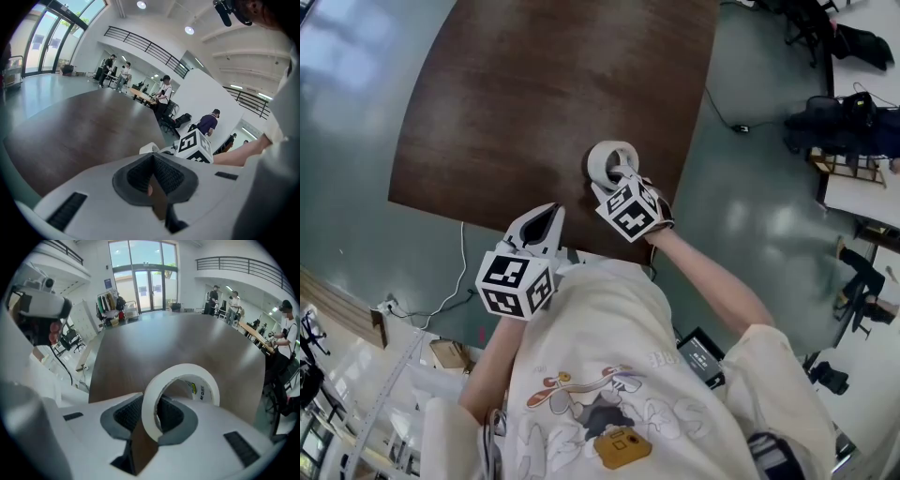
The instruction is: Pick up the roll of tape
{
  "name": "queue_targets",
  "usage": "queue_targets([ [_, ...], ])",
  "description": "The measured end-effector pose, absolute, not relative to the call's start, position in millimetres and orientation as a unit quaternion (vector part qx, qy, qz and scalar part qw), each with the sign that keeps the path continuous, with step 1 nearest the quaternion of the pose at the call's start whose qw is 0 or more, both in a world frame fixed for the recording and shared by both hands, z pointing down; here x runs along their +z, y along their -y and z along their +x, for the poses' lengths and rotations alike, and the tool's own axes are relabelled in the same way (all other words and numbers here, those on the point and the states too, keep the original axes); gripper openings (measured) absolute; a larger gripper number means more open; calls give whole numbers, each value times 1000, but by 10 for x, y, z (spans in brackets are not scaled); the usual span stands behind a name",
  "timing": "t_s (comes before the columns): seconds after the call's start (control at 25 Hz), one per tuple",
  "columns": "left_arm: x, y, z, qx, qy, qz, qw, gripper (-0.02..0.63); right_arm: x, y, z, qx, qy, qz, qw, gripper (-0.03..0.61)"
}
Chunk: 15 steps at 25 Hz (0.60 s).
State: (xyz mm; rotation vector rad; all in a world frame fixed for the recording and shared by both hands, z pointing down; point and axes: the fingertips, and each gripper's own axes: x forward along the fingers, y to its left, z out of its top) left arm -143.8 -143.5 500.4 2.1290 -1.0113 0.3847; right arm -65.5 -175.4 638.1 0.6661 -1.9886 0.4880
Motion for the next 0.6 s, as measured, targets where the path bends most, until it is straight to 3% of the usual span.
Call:
queue_targets([
  [0.6,4747,1500,-1424,143,393,844,336,5,5128,1791,-725,193,875,333,294,92],
])
